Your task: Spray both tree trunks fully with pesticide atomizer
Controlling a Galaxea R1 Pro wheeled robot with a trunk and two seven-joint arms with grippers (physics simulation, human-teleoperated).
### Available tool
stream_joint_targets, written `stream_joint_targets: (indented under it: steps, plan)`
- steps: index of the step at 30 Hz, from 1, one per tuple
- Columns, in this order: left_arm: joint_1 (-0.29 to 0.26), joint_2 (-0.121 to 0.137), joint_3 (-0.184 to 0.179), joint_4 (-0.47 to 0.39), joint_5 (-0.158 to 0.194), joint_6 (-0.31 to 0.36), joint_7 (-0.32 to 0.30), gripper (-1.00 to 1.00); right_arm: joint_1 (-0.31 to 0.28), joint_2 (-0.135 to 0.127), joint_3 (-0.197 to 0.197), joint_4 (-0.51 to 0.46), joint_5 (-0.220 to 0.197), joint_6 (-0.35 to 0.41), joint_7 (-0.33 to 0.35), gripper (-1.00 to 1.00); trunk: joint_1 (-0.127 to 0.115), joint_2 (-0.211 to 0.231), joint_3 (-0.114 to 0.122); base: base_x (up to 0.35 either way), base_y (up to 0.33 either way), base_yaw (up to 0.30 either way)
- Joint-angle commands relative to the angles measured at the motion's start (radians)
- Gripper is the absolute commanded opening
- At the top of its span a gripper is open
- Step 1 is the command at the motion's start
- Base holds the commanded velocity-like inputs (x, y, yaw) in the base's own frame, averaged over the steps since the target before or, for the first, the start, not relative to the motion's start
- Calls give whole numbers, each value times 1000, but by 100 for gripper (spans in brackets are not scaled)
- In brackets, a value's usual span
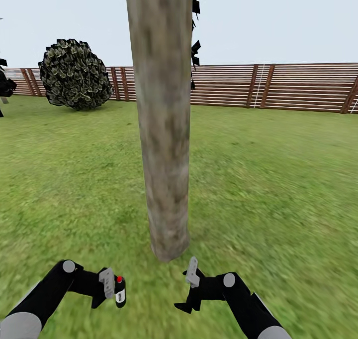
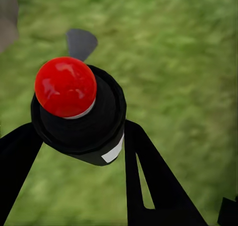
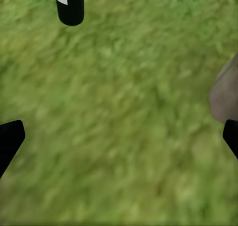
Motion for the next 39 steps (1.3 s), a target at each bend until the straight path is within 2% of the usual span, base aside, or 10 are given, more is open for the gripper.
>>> stream_joint_targets:
  steps: [1, 2, 3, 6, 9, 13, 15, 17, 22, 39]
  plan:
    - [0, -1, -1, -14, -1, 14, -10, -100, 0, 1, 0, 0, -1, 0, 0, 100, 0, 0, 0, 0, 0, 0]
    - [0, -1, -1, -24, -1, 28, -21, -100, 0, 2, 1, -1, -1, 0, 0, 100, 0, 0, 0, 0, 0, 0]
    - [0, -1, -1, -30, -1, 37, -29, -100, 0, 2, 1, -1, -1, 0, 0, -100, 0, 0, 0, 0, 0, 0]
    - [0, -8, -5, -69, -2, 74, -75, -100, 0, 3, 1, 3, -1, -1, 1, -100, 0, 0, 0, 0, 0, 0]
    - [2, -17, -73, -82, -6, 97, -88, -100, 0, 3, 1, 0, -2, -2, 2, -100, 0, 0, 0, 0, 0, 0]
    - [4, -39, -88, -82, -13, 100, -84, -100, 0, 17, 4, -1, -2, -3, 2, -100, 0, 0, 0, 0, 0, 0]
    - [7, -53, -125, -81, -42, 102, -81, -100, 0, 36, 36, -3, -2, -2, 2, -100, 0, 0, 0, 0, 0, 0]
    - [8, -72, -137, -81, -61, 103, -80, -100, 0, 41, 59, -5, -3, -2, 1, -100, 0, 0, 0, 0, 0, 0]
    - [8, -122, -144, -82, -124, 103, -80, -100, 0, 51, 78, -18, -4, -2, 0, -100, 0, 0, 0, 0, 0, 0]
    - [2, -200, -146, -86, -132, 102, -60, -100, 0, 52, 79, -21, -5, -3, -1, -100, 0, 0, 0, 0, 0, 0]
